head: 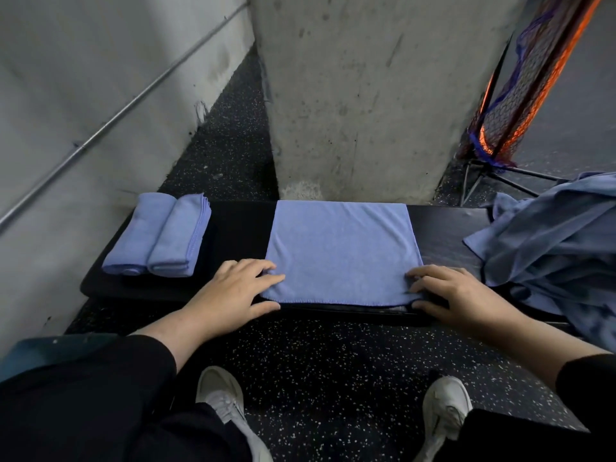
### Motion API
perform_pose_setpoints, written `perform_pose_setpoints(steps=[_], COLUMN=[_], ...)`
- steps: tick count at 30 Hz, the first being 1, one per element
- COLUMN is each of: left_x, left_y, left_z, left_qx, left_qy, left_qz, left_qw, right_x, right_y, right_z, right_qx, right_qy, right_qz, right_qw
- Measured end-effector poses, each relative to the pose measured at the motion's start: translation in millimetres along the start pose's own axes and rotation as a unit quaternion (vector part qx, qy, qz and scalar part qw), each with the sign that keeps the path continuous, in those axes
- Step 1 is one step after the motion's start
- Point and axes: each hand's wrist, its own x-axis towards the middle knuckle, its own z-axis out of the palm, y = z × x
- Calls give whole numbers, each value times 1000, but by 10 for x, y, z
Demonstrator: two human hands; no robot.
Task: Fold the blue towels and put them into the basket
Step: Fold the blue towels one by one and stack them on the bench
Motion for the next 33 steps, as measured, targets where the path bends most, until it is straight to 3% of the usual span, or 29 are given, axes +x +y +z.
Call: perform_pose_setpoints(steps=[6, 9, 13, 17, 23, 28, 33], left_x=[28, 83, 192, 337, 473, 523, 565], left_y=[6, 49, 65, 98, 150, 18, -21], left_z=[-5, -14, -78, -183, -321, -426, -509], left_qx=[21, -11, -49, -81, -113, -237, -302], left_qy=[63, 66, 19, -19, 12, 88, 66], left_qz=[27, 3, -48, -101, -124, -159, -208], left_qw=[997, 998, 997, 991, 986, 954, 928], right_x=[6, 63, 214, 362, 513, 596, 669], right_y=[11, 12, -81, -138, -107, -127, -123], right_z=[-2, 55, 15, -15, -49, -58, -93], right_qx=[-40, -43, -16, -19, 8, 69, 113], right_qy=[27, 41, 61, 31, 27, 67, 66], right_qz=[-12, -6, 81, 115, 195, 246, 271], right_qw=[999, 998, 995, 993, 981, 964, 954])
